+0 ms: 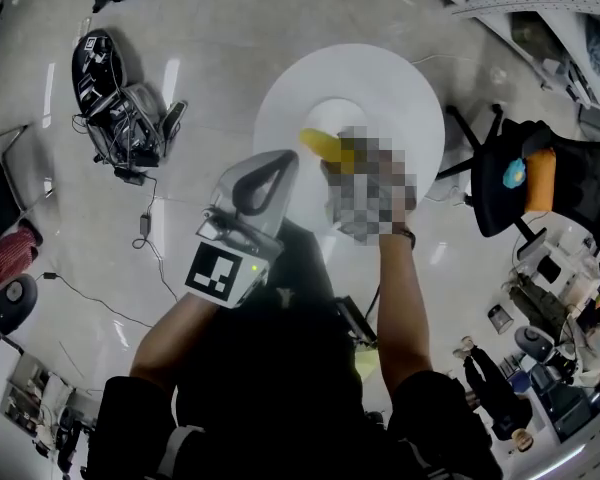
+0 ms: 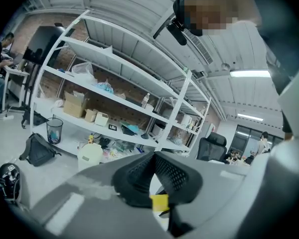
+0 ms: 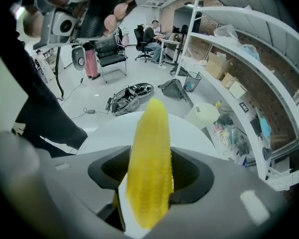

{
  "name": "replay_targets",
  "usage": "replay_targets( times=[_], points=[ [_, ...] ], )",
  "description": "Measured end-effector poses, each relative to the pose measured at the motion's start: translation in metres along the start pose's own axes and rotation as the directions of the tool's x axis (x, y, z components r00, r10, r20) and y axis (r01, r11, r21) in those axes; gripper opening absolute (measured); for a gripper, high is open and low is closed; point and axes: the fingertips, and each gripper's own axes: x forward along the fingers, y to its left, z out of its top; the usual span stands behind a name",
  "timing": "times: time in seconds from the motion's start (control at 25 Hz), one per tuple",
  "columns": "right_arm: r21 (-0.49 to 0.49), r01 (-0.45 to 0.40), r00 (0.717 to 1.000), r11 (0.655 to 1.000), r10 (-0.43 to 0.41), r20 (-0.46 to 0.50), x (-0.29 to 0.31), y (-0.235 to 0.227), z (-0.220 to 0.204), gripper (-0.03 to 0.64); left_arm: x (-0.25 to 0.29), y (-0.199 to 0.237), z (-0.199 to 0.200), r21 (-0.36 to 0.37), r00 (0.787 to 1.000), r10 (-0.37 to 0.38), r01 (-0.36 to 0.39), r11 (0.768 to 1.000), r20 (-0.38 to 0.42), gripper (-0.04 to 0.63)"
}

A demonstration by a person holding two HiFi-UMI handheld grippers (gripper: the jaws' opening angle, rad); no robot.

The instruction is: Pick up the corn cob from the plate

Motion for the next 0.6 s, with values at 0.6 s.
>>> replay_targets(
  times=[0.6],
  points=[
    [0.056, 0.084, 0.996, 0.995, -0.086, 0.025, -0.057, 0.010, 0.020, 0.253, -0.029, -0.026, 0.040, 0.063, 0.997, -0.048, 0.044, 0.997, 0.064, 0.006]
  ],
)
